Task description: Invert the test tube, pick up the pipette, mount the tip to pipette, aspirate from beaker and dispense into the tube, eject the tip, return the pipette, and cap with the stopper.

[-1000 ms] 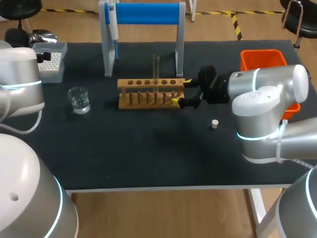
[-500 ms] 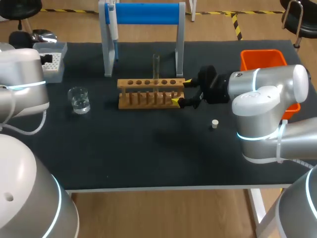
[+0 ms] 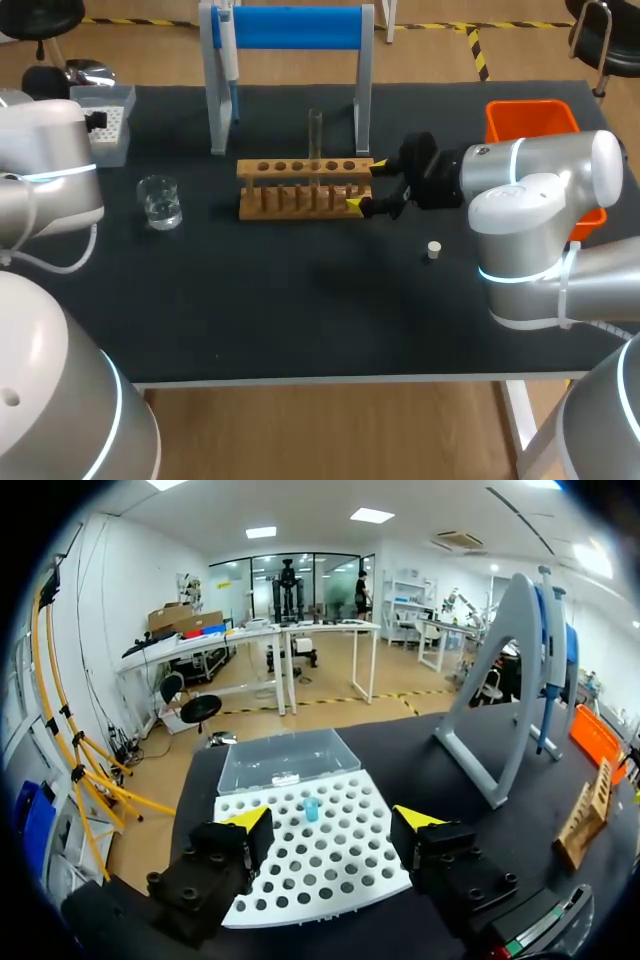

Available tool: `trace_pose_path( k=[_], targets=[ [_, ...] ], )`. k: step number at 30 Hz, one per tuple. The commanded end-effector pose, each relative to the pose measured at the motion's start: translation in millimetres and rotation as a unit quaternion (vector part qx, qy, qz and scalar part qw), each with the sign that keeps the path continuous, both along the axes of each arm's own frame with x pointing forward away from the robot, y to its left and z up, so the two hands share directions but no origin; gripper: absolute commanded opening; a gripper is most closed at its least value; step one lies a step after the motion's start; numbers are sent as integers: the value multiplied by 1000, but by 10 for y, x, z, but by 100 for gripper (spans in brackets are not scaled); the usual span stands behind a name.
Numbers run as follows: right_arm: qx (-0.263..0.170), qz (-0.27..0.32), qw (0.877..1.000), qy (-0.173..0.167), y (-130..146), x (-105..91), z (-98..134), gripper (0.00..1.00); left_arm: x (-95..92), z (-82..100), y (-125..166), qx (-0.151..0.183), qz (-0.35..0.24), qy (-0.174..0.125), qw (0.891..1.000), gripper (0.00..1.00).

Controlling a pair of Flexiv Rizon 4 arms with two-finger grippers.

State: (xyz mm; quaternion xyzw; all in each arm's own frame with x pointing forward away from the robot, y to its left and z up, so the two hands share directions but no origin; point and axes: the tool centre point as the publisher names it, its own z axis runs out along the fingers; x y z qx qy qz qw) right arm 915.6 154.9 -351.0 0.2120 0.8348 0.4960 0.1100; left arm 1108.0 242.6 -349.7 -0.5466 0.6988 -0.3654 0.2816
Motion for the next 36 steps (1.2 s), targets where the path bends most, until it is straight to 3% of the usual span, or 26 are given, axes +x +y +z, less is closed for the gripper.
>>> trace_pose_path(
  k=[1, 36],
  targets=[
    [-1, 0, 1000, 1, -5, -4, 5, 100, 44, -32, 1, 0, 1, 0, 1000, 73],
    [-1, 0, 1000, 1, -5, -4, 5, 100, 235, -111, 16, -1, -5, -2, 1000, 61]
  ],
)
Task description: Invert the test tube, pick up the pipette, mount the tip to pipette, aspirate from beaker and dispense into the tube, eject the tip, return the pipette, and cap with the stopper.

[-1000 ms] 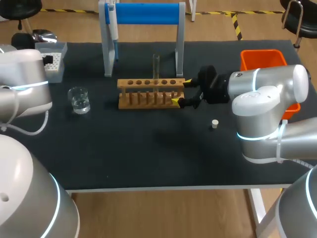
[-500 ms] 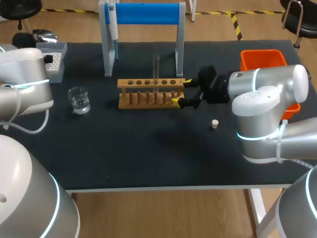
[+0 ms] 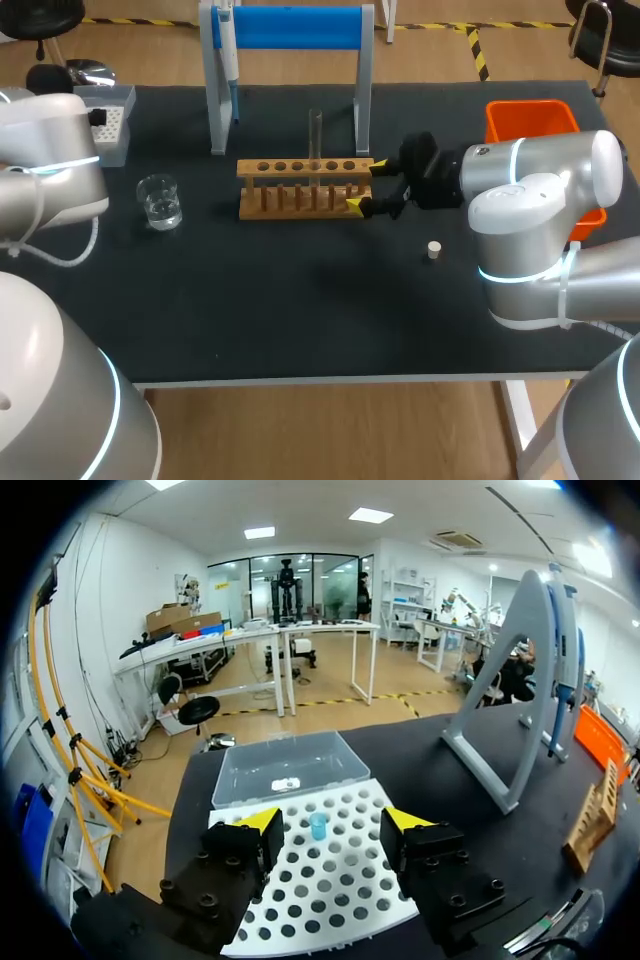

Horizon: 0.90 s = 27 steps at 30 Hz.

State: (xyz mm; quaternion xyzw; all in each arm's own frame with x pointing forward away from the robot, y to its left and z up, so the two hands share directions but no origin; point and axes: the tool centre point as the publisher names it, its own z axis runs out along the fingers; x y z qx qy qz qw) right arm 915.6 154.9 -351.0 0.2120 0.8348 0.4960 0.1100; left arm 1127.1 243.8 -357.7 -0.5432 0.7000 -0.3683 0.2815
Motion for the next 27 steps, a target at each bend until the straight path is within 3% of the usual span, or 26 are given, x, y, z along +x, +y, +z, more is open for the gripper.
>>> trace_pose_path(
  k=[1, 8, 17, 27],
  targets=[
    [-1, 0, 1000, 1, -5, -4, 5, 100, 48, -34, 6, 0, -1, 1, 1000, 61],
    [-1, 0, 1000, 1, -5, -4, 5, 100, 79, -47, 17, 0, 0, 1, 1000, 59],
    [-1, 0, 1000, 1, -5, -4, 5, 100, 110, -54, 25, 0, 3, -1, 1000, 46],
    [-1, 0, 1000, 1, -5, -4, 5, 100, 133, -73, 32, 2, 8, -1, 1000, 45]
  ],
)
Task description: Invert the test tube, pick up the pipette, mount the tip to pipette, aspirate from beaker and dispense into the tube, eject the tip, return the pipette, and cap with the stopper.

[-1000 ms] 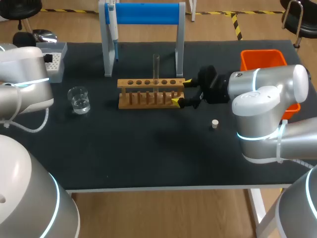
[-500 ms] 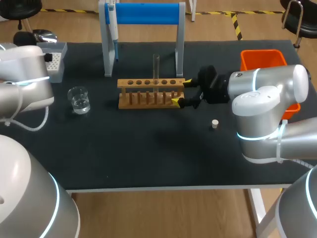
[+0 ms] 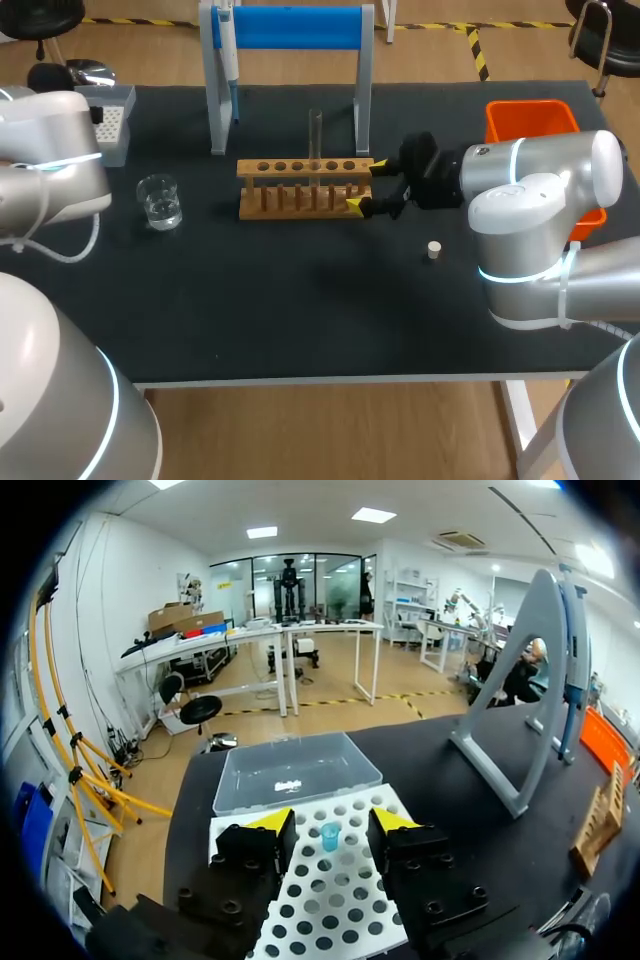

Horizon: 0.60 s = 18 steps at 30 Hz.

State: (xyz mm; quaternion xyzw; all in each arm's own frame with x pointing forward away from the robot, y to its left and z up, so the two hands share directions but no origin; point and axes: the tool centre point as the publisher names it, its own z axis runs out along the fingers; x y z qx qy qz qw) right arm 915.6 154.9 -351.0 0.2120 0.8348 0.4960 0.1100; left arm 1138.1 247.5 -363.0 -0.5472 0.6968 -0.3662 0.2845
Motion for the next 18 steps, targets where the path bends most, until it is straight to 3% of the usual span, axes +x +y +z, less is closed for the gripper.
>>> trace_pose_path(
  k=[1, 4, 7, 18],
  targets=[
    [-1, 0, 1000, 1, -5, -4, 5, 100, 26, -21, -5, 1, 2, 0, 1000, 45],
    [-1, 0, 1000, 1, -5, -4, 5, 100, 32, -24, -2, 1, 4, -1, 1000, 45],
    [-1, 0, 1000, 1, -5, -4, 5, 100, 36, -26, 3, 1, 7, 0, 1000, 36],
    [-1, 0, 1000, 1, -5, -4, 5, 100, 39, -31, 16, 3, 12, 2, 1000, 35]
  ],
)
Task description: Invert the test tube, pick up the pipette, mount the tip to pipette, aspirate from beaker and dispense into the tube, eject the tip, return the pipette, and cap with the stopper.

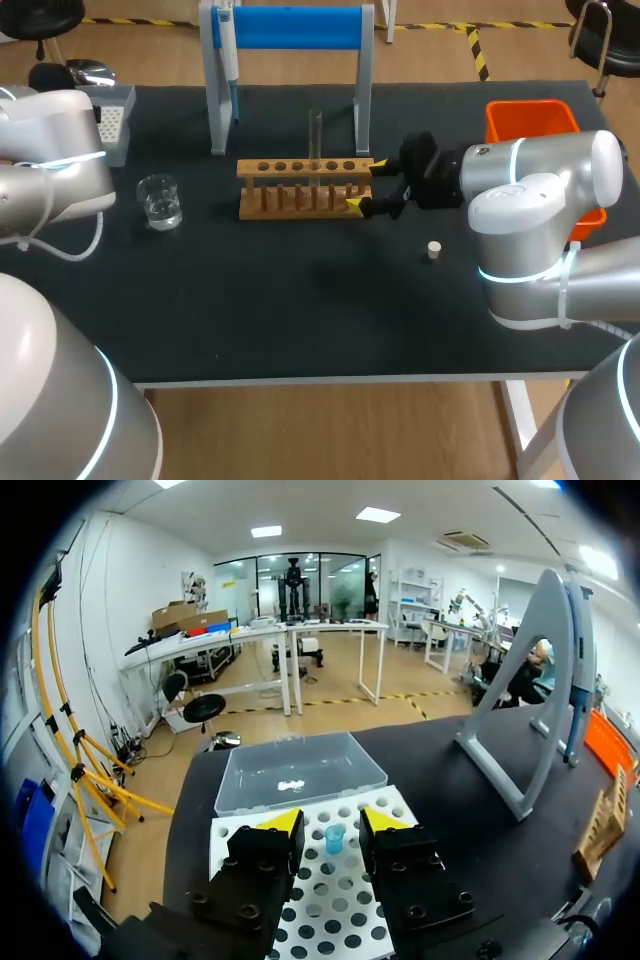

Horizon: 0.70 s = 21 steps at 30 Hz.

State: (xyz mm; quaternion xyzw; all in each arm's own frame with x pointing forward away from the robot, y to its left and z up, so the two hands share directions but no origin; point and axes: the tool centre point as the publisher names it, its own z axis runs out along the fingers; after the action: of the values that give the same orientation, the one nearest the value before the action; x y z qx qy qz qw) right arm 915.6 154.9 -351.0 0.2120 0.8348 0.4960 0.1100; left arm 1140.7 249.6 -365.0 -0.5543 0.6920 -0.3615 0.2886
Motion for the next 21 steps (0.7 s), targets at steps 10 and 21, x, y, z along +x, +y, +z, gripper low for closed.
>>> trace_pose_path(
  k=[10, 21],
  targets=[
    [-1, 0, 1000, 1, -5, -4, 5, 100, 14, -24, 7, 2, 5, 2, 1000, 33],
    [-1, 0, 1000, 1, -5, -4, 5, 100, 12, -32, 11, 0, 4, 2, 1000, 23]
  ],
)
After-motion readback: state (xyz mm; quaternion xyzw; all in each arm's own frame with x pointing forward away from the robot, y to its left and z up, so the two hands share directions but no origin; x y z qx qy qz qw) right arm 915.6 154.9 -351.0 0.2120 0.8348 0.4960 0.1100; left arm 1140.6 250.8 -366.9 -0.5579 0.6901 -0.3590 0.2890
